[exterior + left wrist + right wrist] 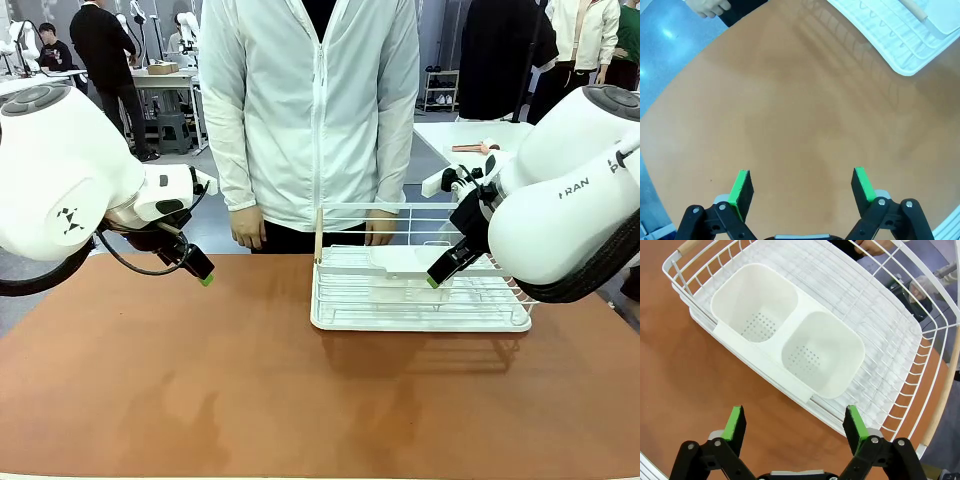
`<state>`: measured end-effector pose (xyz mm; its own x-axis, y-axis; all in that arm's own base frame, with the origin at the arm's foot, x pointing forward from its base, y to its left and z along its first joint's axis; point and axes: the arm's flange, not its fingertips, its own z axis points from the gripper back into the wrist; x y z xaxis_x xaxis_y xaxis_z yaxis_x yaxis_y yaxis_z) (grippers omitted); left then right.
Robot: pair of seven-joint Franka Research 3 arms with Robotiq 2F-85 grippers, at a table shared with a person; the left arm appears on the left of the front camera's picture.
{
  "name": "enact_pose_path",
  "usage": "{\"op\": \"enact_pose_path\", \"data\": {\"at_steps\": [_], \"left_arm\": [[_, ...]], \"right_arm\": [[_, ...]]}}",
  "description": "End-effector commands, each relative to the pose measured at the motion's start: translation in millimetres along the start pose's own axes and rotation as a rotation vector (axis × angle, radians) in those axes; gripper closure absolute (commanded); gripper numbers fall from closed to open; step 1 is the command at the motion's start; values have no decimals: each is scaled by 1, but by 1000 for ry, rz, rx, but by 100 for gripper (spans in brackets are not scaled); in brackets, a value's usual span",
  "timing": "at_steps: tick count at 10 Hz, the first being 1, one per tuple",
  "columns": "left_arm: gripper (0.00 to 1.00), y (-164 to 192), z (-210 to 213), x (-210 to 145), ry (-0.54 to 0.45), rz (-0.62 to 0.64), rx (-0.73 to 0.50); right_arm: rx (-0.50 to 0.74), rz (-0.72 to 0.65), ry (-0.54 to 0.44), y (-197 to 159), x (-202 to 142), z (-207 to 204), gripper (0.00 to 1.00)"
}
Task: Clean the table.
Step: Pick up the Lint Roller when the human hands it over.
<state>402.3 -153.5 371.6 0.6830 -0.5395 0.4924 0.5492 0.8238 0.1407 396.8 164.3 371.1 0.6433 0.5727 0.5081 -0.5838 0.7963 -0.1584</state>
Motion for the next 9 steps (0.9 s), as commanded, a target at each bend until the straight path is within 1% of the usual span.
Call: {"op": "enact_pose_path", "data": {"at_steps": [1,3,4,5,6,7,8,9], "left_arm": [[0,1,0,0,0,4,0],[0,0,0,0,0,0,0],[0,4,7,5,29,18,-81],[0,8,13,7,38,30,-163],[0,15,21,7,58,96,-318],[0,32,36,7,61,192,-520],[0,50,54,4,65,257,-725],[0,66,64,1,30,342,-934]], "right_arm": [[1,0,0,1,0,0,0],[0,0,0,0,0,0,0],[46,-91,5,-5,7,11,0],[97,-142,13,-10,10,21,0],[200,-222,41,-19,15,30,0],[393,-359,54,-37,21,46,0],[576,-471,84,-55,25,61,0],[767,-571,100,-62,27,67,0]]}}
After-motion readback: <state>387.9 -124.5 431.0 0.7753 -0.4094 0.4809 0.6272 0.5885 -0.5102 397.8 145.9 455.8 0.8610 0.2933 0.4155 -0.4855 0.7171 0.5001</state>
